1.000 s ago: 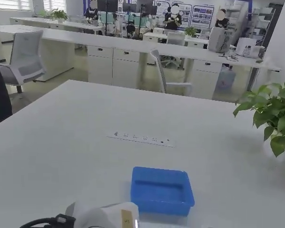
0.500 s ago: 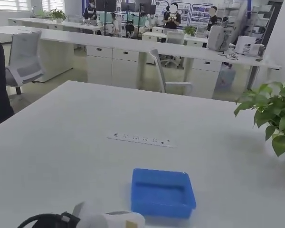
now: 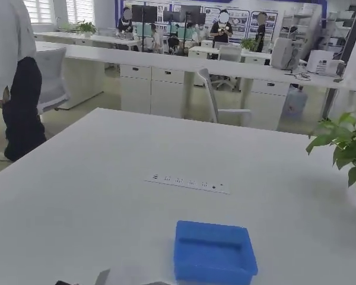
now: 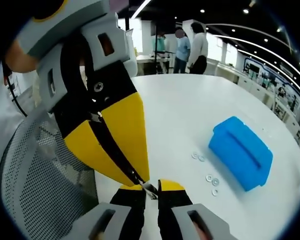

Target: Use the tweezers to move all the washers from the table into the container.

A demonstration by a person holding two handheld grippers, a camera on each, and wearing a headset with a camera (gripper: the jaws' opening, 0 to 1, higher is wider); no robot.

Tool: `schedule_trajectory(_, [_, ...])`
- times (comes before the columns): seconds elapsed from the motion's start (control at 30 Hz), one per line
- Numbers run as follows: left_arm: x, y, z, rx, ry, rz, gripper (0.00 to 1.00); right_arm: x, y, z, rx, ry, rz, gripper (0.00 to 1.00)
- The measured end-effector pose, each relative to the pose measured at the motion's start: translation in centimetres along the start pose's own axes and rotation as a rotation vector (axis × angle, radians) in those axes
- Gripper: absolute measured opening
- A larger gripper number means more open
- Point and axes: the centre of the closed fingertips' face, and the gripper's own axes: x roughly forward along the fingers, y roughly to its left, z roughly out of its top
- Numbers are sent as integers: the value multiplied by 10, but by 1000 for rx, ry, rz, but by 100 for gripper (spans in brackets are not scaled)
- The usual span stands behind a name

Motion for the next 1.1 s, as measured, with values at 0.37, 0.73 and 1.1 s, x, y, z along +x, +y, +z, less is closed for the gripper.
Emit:
schedule_trajectory(0.37, [-3,12,-8,-326,-68,190,3,-3,-12,-4,113,-5,-59,2])
schedule_trajectory(0.73, [-34,20,-31,-702,-143,384,32,-4,-17,-4,219,-31,-79,1])
schedule_trajectory(1.1, [-73,13,-60,-872,-146,608,73,-5,-16,-5,252,-40,-108,2])
